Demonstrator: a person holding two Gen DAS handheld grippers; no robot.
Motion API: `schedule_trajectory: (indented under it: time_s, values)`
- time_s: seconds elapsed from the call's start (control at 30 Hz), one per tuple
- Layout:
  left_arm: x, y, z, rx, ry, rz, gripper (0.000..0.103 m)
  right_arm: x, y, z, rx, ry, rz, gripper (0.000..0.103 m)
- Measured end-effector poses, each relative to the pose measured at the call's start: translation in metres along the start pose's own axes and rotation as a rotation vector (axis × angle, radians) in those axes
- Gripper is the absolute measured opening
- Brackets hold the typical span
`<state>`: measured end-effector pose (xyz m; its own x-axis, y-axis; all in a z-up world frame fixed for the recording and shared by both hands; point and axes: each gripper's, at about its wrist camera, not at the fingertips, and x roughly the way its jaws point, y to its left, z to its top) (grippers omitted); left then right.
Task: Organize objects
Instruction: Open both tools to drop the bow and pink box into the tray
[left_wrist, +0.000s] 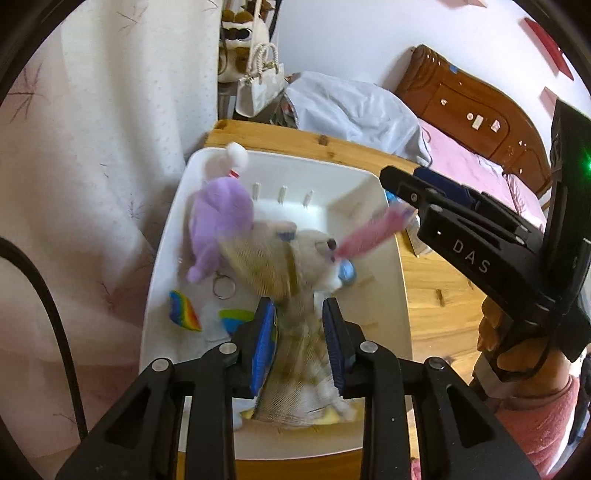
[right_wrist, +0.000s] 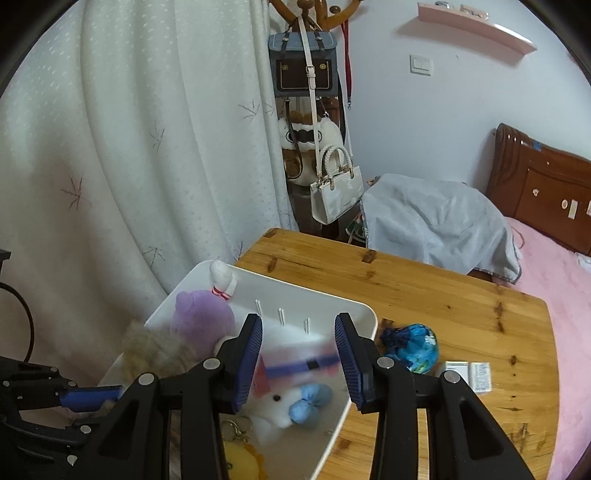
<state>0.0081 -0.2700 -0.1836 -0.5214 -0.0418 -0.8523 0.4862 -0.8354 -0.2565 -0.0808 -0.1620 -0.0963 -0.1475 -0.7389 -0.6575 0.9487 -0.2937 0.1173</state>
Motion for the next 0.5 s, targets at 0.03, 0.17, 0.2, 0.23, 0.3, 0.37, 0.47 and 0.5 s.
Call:
schedule_trajectory:
  time_s: [0.03, 0.17, 0.2, 0.23, 0.3, 0.37, 0.47, 0.5]
  values:
    - [-0.002, 0.002, 0.001, -0.004, -0.009, -0.004, 0.034, 0.001, 0.001, 0.001, 0.002, 0.001, 0.003, 0.043]
    - [-0.006, 0.010, 0.004, -0.013, -0.040, 0.011, 0.054, 0.002, 0.007, 0.003, -0.001, -0.001, 0.016, 0.061]
    - [-0.005, 0.011, 0.006, -0.011, -0.039, 0.014, 0.057, 0.002, 0.008, 0.003, -0.003, 0.000, 0.025, 0.066]
    - [-0.004, 0.013, 0.008, -0.009, -0.036, 0.019, 0.060, 0.001, 0.010, 0.003, -0.010, 0.000, 0.036, 0.069]
    - [-0.001, 0.016, 0.013, -0.014, -0.037, 0.023, 0.061, -0.001, 0.014, 0.001, -0.024, 0.000, 0.045, 0.070]
    - [0.001, 0.018, 0.018, -0.027, -0.042, 0.027, 0.066, -0.002, 0.017, -0.002, -0.041, 0.005, 0.049, 0.073]
    - [0.004, 0.019, 0.027, -0.026, -0.056, 0.040, 0.071, -0.006, 0.016, -0.006, -0.053, 0.005, 0.030, 0.078]
    - [0.004, 0.018, 0.029, -0.026, -0.066, 0.047, 0.072, -0.008, 0.012, -0.007, -0.048, 0.006, 0.030, 0.078]
